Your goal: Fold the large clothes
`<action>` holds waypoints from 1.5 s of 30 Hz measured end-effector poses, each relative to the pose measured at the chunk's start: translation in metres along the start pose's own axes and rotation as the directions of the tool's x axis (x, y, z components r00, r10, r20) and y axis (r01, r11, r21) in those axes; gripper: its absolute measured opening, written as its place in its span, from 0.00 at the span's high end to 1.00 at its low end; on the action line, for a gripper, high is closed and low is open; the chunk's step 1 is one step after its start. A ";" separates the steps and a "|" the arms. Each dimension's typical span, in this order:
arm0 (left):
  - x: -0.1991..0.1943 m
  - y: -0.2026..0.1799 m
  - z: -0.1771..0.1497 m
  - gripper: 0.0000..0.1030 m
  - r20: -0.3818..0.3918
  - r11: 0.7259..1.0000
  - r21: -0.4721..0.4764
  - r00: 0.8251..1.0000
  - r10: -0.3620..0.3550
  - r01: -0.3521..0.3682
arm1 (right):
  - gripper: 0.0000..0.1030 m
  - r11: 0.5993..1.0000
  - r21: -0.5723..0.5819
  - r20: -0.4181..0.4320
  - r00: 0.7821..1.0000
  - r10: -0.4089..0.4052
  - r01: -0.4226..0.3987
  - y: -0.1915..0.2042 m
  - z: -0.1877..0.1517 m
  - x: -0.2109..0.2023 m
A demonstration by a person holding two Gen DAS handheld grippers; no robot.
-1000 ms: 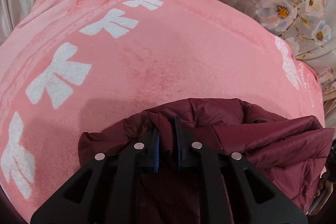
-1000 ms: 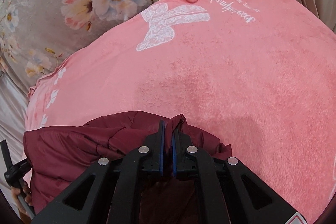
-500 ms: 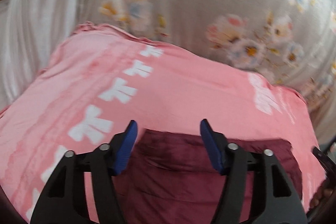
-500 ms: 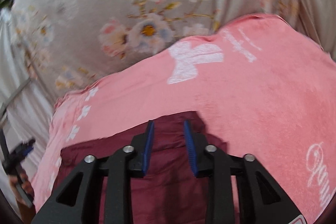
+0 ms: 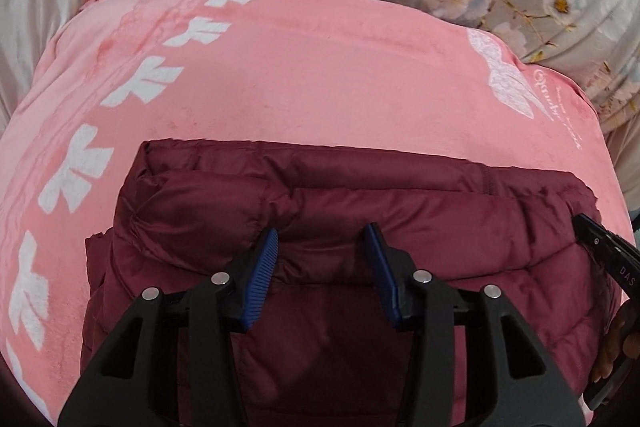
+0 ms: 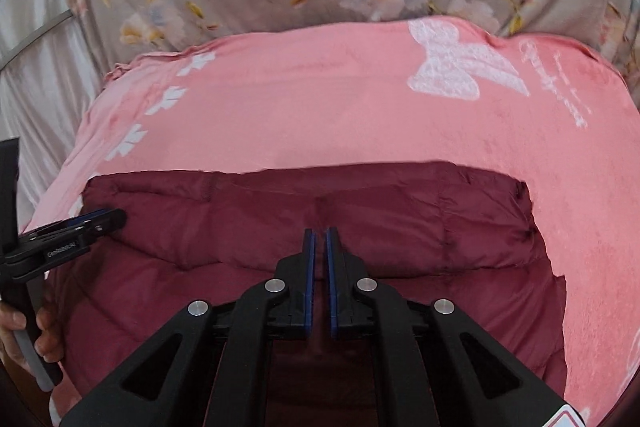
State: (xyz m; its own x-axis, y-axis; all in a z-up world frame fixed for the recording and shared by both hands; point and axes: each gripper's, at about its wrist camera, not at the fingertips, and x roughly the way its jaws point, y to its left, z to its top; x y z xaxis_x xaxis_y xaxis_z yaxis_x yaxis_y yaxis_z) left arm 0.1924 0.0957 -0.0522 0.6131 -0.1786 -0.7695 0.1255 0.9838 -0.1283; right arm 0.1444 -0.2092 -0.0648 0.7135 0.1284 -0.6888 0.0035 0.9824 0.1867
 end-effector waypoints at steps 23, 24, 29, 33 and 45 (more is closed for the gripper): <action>0.035 0.079 0.017 0.70 -0.006 0.987 -0.120 0.995 0.104 -0.104 | 1.00 0.954 0.278 -0.048 0.994 -0.101 0.110 -0.114 -0.004 0.027; 0.038 0.076 0.018 0.70 0.000 0.987 -0.106 0.993 0.121 -0.120 | 1.00 0.954 0.277 -0.054 0.993 -0.105 0.116 -0.114 -0.004 0.029; 0.046 0.076 0.020 0.70 0.018 0.989 -0.092 0.993 0.120 -0.118 | 1.00 0.952 0.282 -0.050 0.992 -0.112 0.122 -0.114 -0.006 0.033; 0.048 0.078 0.020 0.70 0.029 0.990 -0.096 0.994 0.107 -0.103 | 1.00 0.953 0.270 -0.036 0.990 -0.134 0.139 -0.111 -0.008 0.034; 0.012 0.054 0.022 0.72 0.062 0.983 -0.087 0.984 0.165 -0.159 | 0.95 0.957 0.257 0.027 0.989 -0.147 0.136 -0.096 -0.002 0.005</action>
State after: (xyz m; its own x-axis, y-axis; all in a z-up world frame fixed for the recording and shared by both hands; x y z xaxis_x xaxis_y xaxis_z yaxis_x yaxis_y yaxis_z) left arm 0.2238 0.1461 -0.0548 0.6726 -0.0149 -0.7399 -0.0417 0.9974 -0.0580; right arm 0.1461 -0.3029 -0.0871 0.7236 -0.0215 -0.6899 0.2804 0.9225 0.2654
